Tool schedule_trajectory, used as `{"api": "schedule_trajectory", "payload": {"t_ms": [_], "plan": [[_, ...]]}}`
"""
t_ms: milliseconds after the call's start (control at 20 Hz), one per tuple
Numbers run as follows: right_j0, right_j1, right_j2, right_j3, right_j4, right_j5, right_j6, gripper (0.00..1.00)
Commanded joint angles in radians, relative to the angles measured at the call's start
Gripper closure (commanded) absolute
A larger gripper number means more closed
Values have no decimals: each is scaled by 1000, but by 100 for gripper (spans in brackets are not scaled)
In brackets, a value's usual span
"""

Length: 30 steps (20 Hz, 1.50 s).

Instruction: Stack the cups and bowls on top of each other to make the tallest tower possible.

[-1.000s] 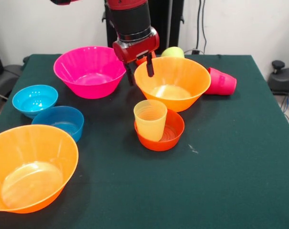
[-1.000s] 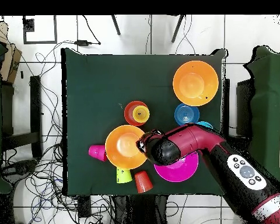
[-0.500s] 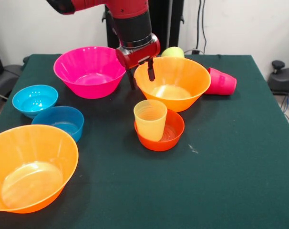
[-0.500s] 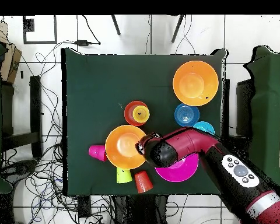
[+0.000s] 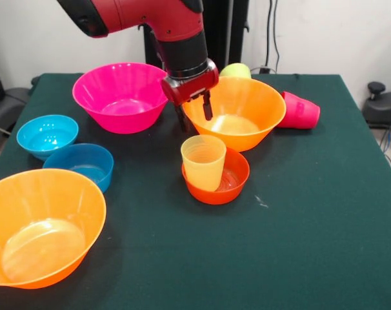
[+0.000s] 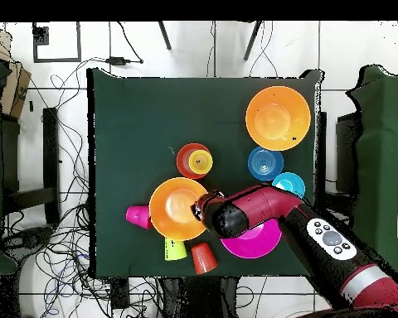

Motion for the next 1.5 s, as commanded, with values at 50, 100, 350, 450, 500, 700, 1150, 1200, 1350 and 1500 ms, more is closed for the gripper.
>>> {"api": "schedule_trajectory", "payload": {"t_ms": [50,100,350,450,500,700,1150,1200,1350,1500], "plan": [[47,71,-72,-113,-70,-51,20,0],[46,72,-71,-114,-66,-54,16,0],[45,73,-73,-115,-53,-58,17,0],[47,69,-76,-112,-51,-57,22,100],[47,68,-77,-111,-50,-57,23,100],[54,62,-84,-114,-45,-51,27,100],[38,19,-52,-104,28,29,-11,100],[33,2,-46,-96,47,41,-11,100],[7,-56,-17,-80,121,66,-6,100],[5,-87,-9,-93,176,89,-3,100]]}}
